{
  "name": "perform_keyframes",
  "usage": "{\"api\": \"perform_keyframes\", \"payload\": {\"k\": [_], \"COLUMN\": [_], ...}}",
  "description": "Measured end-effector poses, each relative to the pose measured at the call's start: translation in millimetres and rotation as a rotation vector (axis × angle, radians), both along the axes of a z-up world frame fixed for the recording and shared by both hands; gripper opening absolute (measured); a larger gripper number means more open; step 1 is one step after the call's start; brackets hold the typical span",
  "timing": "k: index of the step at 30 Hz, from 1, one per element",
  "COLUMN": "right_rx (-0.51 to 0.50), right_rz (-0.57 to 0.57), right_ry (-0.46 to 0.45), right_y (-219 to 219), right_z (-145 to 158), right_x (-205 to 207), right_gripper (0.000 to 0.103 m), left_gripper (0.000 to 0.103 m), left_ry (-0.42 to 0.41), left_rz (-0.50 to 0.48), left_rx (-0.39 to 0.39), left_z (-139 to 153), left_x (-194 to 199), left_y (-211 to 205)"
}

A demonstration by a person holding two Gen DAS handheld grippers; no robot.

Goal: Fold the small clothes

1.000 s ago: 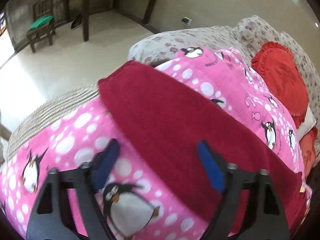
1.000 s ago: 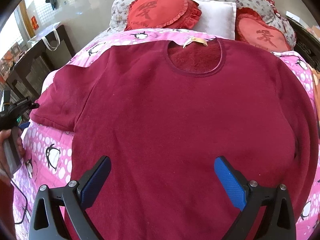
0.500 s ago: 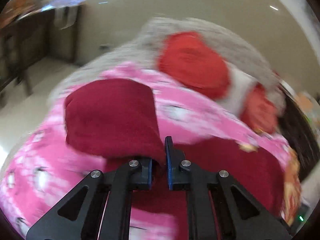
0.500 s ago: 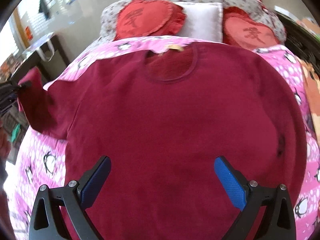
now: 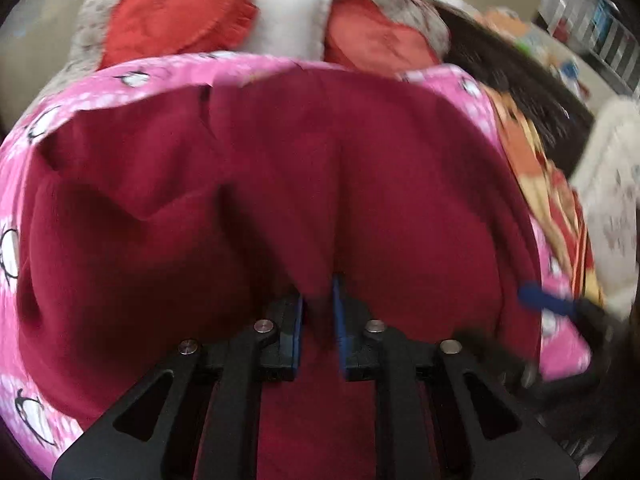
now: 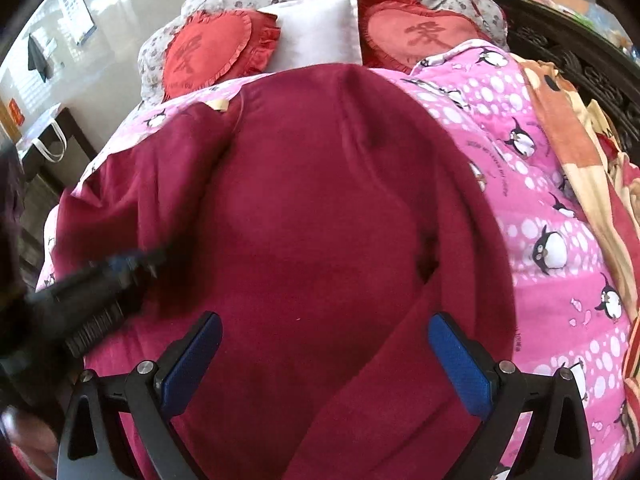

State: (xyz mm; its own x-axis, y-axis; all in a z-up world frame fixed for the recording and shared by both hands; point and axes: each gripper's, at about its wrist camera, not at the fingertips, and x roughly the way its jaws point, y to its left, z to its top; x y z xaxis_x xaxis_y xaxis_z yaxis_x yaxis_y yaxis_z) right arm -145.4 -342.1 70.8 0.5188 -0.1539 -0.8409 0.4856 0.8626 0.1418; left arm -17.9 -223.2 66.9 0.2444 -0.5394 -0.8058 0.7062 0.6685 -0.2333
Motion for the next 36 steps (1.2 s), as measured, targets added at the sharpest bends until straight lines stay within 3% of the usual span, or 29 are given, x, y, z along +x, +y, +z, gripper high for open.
{"api": "perform_keyframes", "payload": {"k": [3, 5, 6, 9, 13, 15, 21, 23, 25, 26, 28, 32, 34, 36], "right_rx": [0.007, 0.031, 0.040, 0.024, -0.005, -0.030, -0.187, -0.165, -0.106, -0.064, -0.113, -0.093, -0.172, -0.184], "right_rz": [-0.010, -0.005, -0.001, 0.006, 0.015, 0.024, 0.010, 0.054, 0.116, 0.151, 0.159, 0.114, 0.049, 0.007], "right_ry": [-0.026, -0.064, -0.087, -0.123, -0.130, -0.145, -0.126, -0.108, -0.091, -0.095, -0.110, -0.203, -0.169, -0.116], "right_y": [-4, -3, -3, 2, 3, 2, -24, -32, -34, -34, -30, -46, -57, -69], "right_z": [6, 11, 14, 22, 26, 29, 30, 20, 11, 7, 13, 41, 44, 35], "right_x": [-2, -5, -2, 4, 18, 25, 69, 89, 102, 106, 103, 74, 61, 56], "right_gripper": [0.102, 0.102, 0.102, 0.102, 0.102, 0.102, 0.102, 0.084, 0.028, 0.027, 0.004, 0.004, 0.004, 0.004], "left_gripper": [0.034, 0.062, 0.065, 0.066, 0.070, 0.070, 0.070, 0.070, 0.070, 0.070, 0.070, 0.070, 0.070, 0.070], "left_ry": [0.000, -0.038, -0.045, -0.037, -0.127, -0.134, -0.072, -0.073, -0.073, -0.072, -0.076, -0.093, -0.087, -0.079], "left_rz": [-0.015, 0.016, 0.035, 0.095, 0.231, 0.278, 0.358, 0.365, 0.369, 0.369, 0.374, 0.403, 0.411, 0.412], "left_rx": [-0.037, -0.072, -0.095, -0.167, -0.038, 0.012, 0.010, 0.010, 0.015, 0.021, 0.025, -0.001, 0.000, 0.016], "left_z": [16, 34, 39, 52, 37, 26, 5, 4, 2, 1, 3, 7, 4, -1], "left_x": [-3, -2, -1, 7, 24, 32, 44, 44, 42, 43, 45, 49, 51, 52], "left_y": [21, 47, 60, 103, 138, 147, 168, 167, 165, 164, 162, 163, 163, 160]}}
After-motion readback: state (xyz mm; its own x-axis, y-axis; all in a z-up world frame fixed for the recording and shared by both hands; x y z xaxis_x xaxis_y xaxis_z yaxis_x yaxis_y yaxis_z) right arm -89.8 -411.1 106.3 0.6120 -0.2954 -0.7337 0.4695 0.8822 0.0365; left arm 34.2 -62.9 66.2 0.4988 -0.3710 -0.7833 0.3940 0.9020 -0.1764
